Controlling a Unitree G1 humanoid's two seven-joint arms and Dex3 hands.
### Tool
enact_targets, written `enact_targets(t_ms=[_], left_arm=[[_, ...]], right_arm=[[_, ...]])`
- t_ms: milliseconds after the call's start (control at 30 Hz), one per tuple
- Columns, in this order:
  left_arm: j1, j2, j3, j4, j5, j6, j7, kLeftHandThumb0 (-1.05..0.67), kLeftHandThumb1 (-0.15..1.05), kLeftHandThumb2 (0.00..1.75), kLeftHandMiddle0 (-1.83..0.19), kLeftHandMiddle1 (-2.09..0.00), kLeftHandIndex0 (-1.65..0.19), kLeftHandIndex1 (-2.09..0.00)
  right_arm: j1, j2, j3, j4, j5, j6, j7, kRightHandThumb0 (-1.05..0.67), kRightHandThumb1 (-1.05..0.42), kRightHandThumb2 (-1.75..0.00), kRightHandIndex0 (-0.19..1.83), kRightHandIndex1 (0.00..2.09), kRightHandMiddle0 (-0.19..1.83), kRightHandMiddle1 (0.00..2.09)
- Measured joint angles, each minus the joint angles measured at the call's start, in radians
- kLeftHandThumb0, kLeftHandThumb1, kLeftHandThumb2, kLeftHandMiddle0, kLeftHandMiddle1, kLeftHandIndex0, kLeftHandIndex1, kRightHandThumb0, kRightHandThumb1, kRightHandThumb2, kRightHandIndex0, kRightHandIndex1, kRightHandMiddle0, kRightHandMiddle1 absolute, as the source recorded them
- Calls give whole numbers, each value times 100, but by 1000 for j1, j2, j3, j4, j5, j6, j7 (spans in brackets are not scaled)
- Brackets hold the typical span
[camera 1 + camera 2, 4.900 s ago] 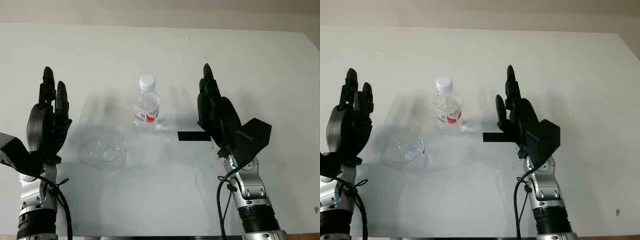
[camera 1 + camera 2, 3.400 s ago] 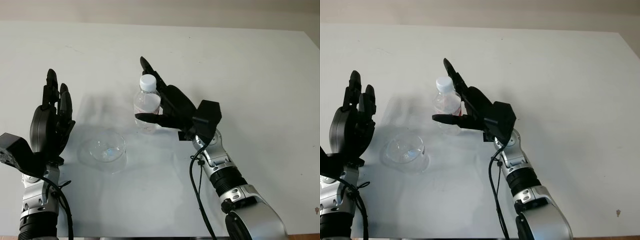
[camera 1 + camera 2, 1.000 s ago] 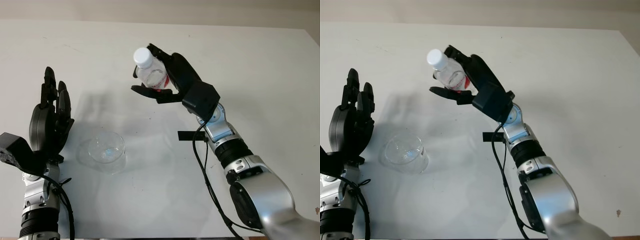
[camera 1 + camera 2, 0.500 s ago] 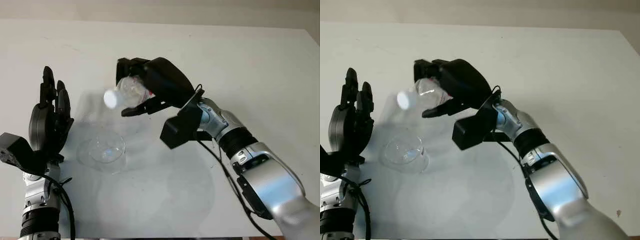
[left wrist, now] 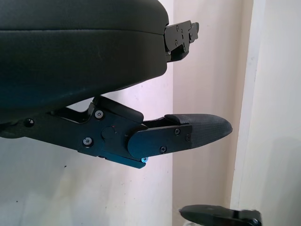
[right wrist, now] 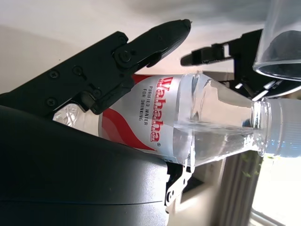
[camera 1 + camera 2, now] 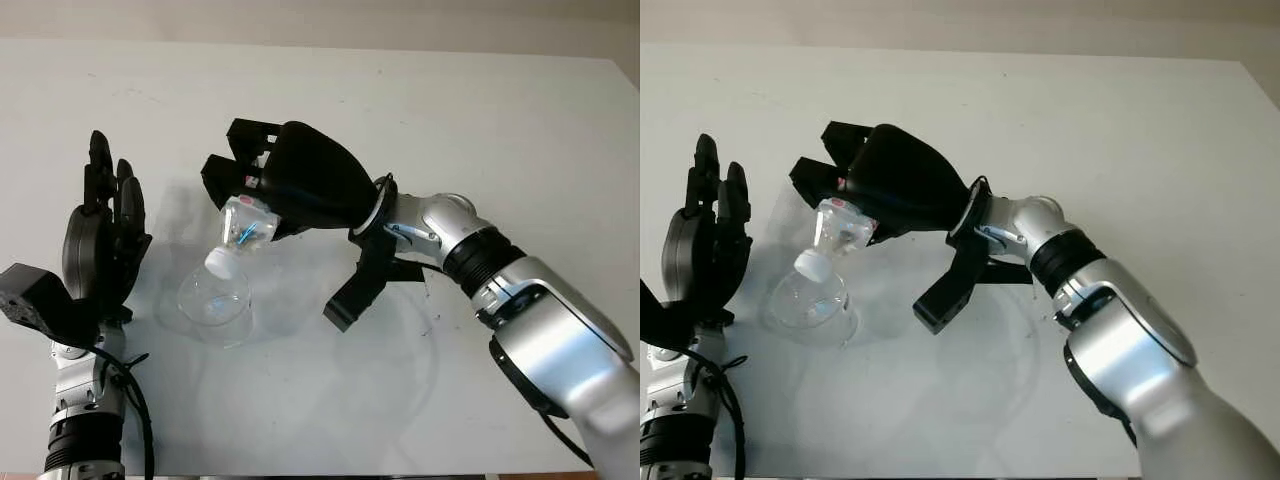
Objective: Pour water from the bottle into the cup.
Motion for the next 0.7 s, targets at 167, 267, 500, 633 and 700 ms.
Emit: enact_targets(t_ms=[167,267,500,633,700], left_arm=[[0,-6,-1,-5,0,2,3,-73,105,52,19,-5,19,-2],[0,-6,-1,-5,2,1,6,-73,105,52,19,-5,19,-3],[-1,-8,-2,-5,6,1,11,-74,105,52,19,-5,19,-3],[-2,-10,-2,-5,6,-2,12,-74,105,52,18,-5,19,-3],[-3,-10,-2,-4,6,-2,13,-74,105,51,18,-6,18,-4]], right_arm=[[-40,-10,45,-8,-36,-5,-79,-54,-103,-12,127,209,55,188],[-69,-24,73,-12,-69,3,-126,-55,-99,-6,124,209,50,162],[-98,-56,124,-43,-128,42,-166,-57,-92,-5,121,209,58,139],[-104,-65,134,-76,-143,60,-172,-59,-91,-5,118,209,59,134],[-104,-67,138,-90,-144,65,-172,-58,-91,-5,118,209,61,134]])
